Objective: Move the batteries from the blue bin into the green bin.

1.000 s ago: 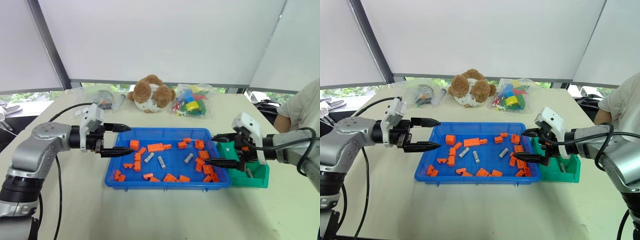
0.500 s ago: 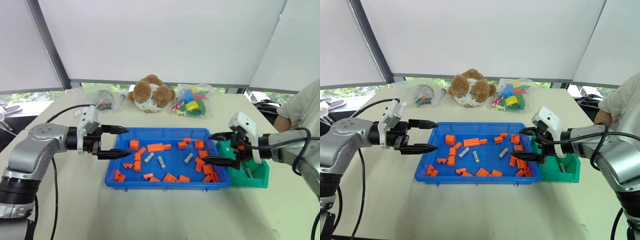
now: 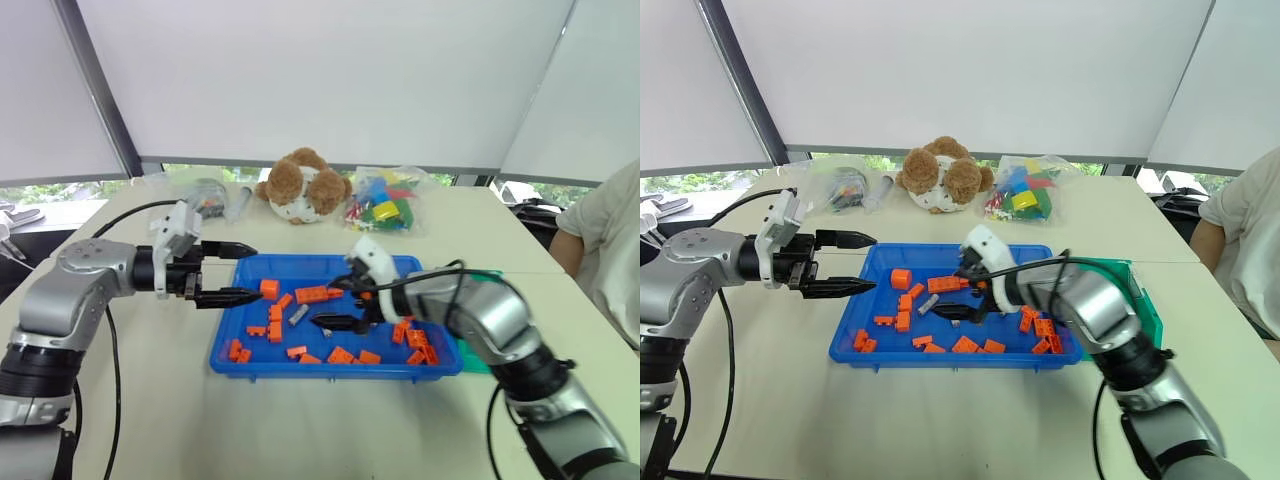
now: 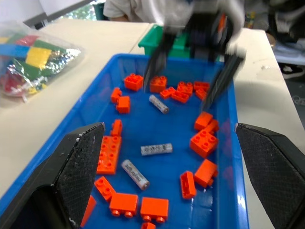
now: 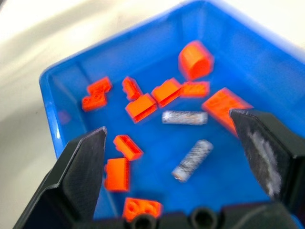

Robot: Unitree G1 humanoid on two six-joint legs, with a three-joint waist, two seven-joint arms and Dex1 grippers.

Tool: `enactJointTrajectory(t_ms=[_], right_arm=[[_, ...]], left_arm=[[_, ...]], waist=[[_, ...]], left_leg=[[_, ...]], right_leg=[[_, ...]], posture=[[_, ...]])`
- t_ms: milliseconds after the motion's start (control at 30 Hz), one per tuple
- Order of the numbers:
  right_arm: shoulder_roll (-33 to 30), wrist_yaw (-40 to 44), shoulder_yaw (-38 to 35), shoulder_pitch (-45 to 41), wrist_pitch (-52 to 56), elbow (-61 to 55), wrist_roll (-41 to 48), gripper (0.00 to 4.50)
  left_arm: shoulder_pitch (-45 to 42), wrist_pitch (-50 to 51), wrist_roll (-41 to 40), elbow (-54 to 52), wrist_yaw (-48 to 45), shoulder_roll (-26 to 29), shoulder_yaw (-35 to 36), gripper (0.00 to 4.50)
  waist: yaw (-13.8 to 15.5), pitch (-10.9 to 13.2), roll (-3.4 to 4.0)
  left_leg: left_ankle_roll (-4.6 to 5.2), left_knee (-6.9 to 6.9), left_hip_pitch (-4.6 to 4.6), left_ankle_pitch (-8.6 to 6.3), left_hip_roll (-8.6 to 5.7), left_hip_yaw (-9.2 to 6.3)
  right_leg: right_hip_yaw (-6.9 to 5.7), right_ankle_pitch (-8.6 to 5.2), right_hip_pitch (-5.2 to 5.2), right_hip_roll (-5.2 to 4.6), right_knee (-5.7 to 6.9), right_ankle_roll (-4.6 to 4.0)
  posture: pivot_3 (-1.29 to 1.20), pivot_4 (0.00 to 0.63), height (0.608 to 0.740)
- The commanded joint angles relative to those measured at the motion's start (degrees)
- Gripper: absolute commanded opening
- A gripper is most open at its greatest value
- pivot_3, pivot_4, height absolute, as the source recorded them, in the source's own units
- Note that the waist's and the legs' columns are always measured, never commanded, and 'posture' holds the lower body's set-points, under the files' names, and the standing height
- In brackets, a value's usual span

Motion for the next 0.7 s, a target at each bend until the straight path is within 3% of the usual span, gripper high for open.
enactJointTrajectory(t_ms=[33, 333, 700], right_arm=[[4.3, -3.2, 1.6, -3.0, -0.1, 4.7, -3.8, 4.48], [13.4, -9.1, 1.7, -2.5, -1.6, 15.5, -9.7, 4.48], [18.0, -9.2, 2.2, -1.6, -4.2, 21.9, -13.0, 4.48]], left_arm=[[-1.7, -0.2, -0.4, -0.1, -0.2, 0.3, 1.3, 4.5], [-1.4, -1.8, 1.0, 0.3, -0.6, 1.1, 1.2, 4.5], [-0.4, -1.9, 1.5, -0.9, -0.4, 0.9, 1.0, 4.5]], waist=[[0.0, 0.0, 0.0], [-0.1, 0.0, 0.0], [-0.4, 0.0, 0.0]], left_leg=[[-0.01, 0.0, -0.01, 0.01, 0.0, 0.01], [-0.09, -0.03, -0.14, 0.05, 0.0, 0.03], [-0.14, -0.04, -0.24, 0.08, 0.0, 0.02]], right_leg=[[0.0, 0.0, -0.02, 0.0, 0.01, 0.0], [0.0, 0.0, -0.22, 0.0, 0.11, 0.0], [-0.01, 0.0, -0.37, 0.01, 0.18, 0.0]], posture=[[0.0, 0.15, 0.734], [0.0, 0.15, 0.734], [0.0, 0.15, 0.734]])
